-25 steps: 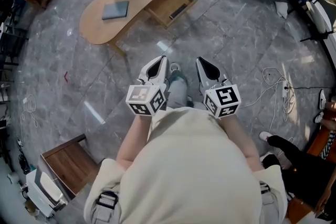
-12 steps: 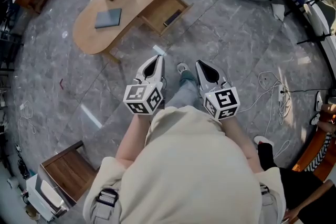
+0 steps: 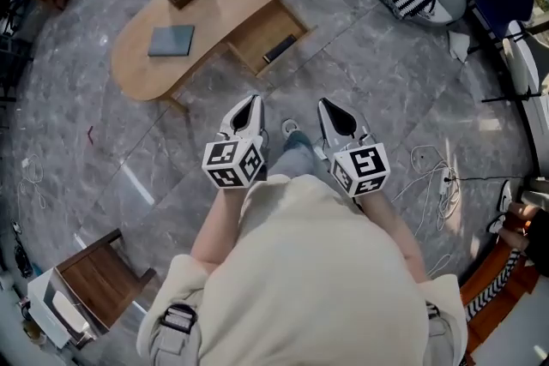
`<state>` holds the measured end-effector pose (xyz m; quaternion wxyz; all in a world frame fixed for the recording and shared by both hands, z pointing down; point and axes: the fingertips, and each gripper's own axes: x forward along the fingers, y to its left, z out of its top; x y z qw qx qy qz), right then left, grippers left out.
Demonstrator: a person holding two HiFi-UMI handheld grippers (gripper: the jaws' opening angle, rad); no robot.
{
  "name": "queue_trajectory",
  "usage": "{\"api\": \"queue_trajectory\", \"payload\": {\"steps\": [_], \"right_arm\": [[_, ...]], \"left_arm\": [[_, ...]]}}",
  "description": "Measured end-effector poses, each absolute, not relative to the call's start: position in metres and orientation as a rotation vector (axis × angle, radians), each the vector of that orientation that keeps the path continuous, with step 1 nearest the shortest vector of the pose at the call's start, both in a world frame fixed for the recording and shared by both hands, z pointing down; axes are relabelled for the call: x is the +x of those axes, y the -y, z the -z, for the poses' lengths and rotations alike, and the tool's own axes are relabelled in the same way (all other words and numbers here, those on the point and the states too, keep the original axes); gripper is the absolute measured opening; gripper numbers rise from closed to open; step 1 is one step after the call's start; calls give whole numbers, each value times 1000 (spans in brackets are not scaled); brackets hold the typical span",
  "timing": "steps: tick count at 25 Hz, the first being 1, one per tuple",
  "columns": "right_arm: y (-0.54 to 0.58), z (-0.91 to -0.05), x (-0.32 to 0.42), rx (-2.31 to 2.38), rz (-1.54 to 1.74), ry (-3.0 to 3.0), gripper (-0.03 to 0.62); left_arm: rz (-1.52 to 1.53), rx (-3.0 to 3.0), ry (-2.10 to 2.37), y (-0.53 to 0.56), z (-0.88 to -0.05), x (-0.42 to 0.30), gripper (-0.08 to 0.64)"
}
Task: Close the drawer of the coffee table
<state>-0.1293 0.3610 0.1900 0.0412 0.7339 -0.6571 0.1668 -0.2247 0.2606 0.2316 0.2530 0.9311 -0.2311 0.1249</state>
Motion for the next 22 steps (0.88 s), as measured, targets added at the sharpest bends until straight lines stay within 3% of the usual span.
{"api": "queue_trajectory", "payload": {"steps": [11, 22], "right_arm": [[-269, -185, -40, 2048, -492, 2117, 2], [-198, -189, -2, 1981, -495, 2199, 2]], "left_arm": [[-309, 2418, 843, -175, -244, -169, 0], [-351, 2363, 966, -134, -257, -161, 0]]}}
